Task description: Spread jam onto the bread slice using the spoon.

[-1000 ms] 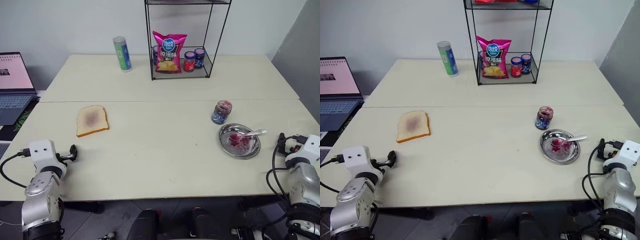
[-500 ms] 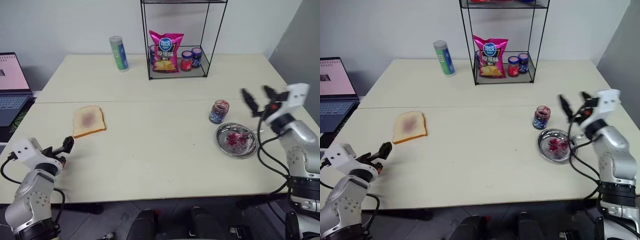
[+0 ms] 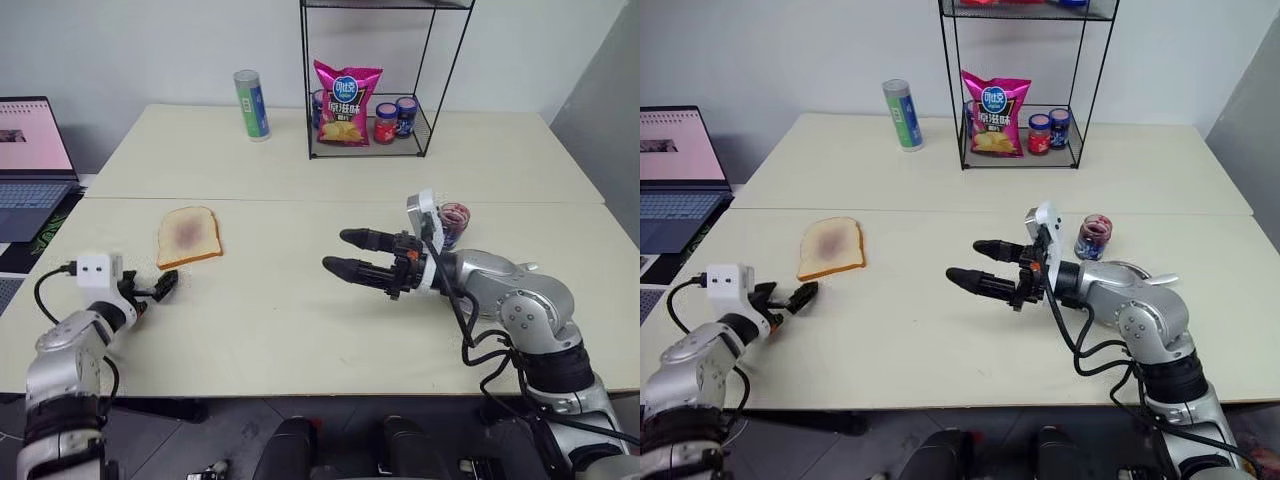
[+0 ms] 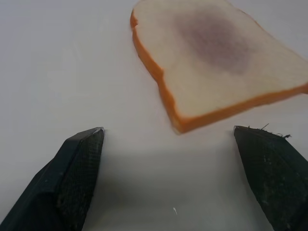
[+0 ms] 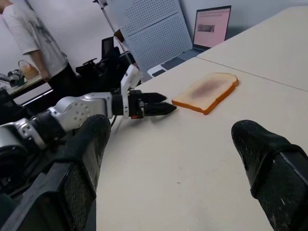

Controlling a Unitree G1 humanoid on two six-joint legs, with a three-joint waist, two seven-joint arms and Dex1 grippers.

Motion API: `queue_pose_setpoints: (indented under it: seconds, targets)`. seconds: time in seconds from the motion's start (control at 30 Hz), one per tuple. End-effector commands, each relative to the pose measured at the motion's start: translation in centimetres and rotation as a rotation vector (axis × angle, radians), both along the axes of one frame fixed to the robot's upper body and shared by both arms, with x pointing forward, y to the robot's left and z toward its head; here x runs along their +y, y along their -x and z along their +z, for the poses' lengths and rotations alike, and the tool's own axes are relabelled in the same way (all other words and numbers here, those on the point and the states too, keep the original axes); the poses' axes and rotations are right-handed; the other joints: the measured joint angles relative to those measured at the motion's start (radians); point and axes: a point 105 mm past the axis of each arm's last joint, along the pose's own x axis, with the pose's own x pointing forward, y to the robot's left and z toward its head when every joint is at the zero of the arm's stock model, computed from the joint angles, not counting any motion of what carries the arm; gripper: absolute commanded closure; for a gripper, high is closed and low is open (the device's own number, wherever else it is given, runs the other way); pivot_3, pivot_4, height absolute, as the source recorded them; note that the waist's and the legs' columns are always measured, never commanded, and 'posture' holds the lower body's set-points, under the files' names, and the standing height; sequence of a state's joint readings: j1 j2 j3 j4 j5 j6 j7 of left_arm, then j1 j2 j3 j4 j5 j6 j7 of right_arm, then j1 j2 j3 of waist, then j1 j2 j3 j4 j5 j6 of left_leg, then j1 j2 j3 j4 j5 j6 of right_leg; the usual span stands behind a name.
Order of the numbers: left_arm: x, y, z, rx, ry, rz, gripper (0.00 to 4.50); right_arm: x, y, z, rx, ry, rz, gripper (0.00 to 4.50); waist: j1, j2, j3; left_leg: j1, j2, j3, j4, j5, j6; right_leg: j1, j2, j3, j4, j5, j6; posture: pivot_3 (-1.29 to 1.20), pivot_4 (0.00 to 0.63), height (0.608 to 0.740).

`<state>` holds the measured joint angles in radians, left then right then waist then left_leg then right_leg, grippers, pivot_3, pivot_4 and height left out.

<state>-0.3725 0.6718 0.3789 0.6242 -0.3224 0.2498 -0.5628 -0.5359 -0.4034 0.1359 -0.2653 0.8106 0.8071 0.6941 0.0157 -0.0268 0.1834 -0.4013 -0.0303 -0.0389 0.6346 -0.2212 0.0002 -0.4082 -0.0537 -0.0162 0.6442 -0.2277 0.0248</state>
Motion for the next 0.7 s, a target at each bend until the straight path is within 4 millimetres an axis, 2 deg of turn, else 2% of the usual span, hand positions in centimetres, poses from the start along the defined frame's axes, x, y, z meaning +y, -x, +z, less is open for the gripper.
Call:
queue_pose_setpoints:
  seconds: [0.03,0.17,0.27,0.6,0.7]
  targets:
    - [0.1,-0.6,-1.3,0.050,-0.034,-0.022,0.00,0.2,-0.2,0.9,-0.051,-0.020,-0.017,0.09,-0.001,0.000,0.000,0.000,0.000,0.000,0.000,0.000,0.000,0.000,0.000,0.000,0.001,0.000,0.000,0.00,0.150,0.740]
    - [-1.9,-2.4,-1.0,0.025,0.009,-0.109,0.00,-0.2,-0.3,1.0,-0.059,-0.021,-0.041,0.09,0.008,0.000,0.000,0.001,0.000,-0.001,0.000,0.000,0.000,0.000,0.000,-0.001,0.002,0.000,0.000,0.00,0.150,0.740]
    - [-3.0,-3.0,-0.6,0.007,0.007,-0.172,0.45,-0.3,-0.4,1.1,-0.063,-0.028,-0.068,0.00,0.010,0.000,0.000,0.001,0.001,-0.001,0.000,0.000,0.000,0.001,0.000,-0.003,0.001,0.000,0.001,0.00,0.150,0.740]
    - [-3.4,-3.6,0.6,-0.028,-0.014,-0.215,2.77,-0.7,-1.0,1.5,-0.078,-0.048,-0.120,0.00,0.004,0.000,0.000,0.000,0.001,0.001,0.000,0.000,0.000,0.000,-0.001,-0.002,0.001,0.001,0.001,0.00,0.150,0.740]
    - [-3.4,-3.7,1.1,-0.046,-0.015,-0.215,3.29,-0.8,-1.2,1.4,-0.084,-0.045,-0.127,0.00,0.004,0.000,0.000,0.000,0.001,0.001,0.000,0.000,0.000,0.000,-0.001,-0.002,0.001,0.001,0.001,0.00,0.150,0.740]
